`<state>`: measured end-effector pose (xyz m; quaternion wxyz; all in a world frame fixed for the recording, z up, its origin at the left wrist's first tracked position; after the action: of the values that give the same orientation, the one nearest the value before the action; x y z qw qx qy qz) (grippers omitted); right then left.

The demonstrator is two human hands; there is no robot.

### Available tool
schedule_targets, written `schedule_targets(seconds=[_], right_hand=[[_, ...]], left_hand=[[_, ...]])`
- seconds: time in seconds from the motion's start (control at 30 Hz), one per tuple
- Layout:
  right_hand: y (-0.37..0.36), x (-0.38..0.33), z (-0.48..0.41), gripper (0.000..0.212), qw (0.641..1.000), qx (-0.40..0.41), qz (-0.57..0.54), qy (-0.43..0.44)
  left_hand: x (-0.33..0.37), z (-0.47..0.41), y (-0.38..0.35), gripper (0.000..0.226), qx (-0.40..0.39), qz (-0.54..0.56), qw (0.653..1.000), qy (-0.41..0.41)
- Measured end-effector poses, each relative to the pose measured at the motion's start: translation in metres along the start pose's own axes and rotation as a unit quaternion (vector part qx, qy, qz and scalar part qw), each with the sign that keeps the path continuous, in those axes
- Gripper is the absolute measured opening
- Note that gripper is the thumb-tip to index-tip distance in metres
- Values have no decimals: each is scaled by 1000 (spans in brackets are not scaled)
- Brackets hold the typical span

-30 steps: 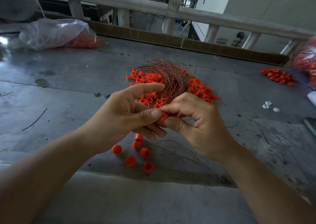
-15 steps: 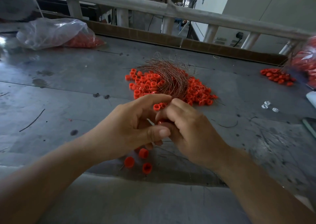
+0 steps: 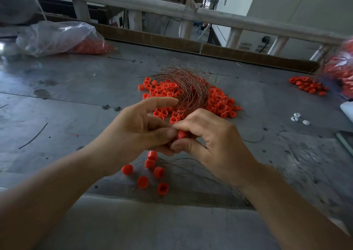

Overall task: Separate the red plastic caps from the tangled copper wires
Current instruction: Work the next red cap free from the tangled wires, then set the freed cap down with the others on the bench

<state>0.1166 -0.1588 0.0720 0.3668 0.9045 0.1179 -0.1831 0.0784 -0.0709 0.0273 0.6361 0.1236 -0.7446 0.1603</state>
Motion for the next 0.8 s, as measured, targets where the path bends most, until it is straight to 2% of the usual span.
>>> schedule_targets(seconds=[0.1,0.17,0.37,0.5,0.6,0.7,0.8], right_hand=[[7,1,0,20,999,35,11,-1],[11,3,-1,19,999,46,17,-14],[6,3,-1,19,999,23,-20,-20],[1,3,0,14,1000,7,8,-16],[-6,0,2,10,999,-14,40,-3],[-7,-3,2,9,999,-16,45,4],[-6,-7,2,6,999,-7,47,9]], left_hand=[[4,1,-3,55,-18,17,1000,-5],[7,2,-6,63,-31,22,999,-10],[7,1,-2,66,-18,5,1000,-18],[7,4,-7,72,-27,-89,995,-39],[5,6,-13,65,-35,-171,983,-60],[6,10,-17,54,-42,-177,980,-77],[10,14,-20,55,-48,-152,984,-85]])
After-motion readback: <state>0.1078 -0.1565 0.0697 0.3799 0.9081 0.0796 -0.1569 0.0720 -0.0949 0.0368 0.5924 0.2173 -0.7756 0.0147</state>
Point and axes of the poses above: each hand's wrist, its own z-axis away from the middle knuckle, its own y-axis out of the back of the hand, x = y × z, the point moved 9 cm from there along -z, towards the middle knuckle, and after that the axes turned 9 degrees about x, right-handed, at the moved point
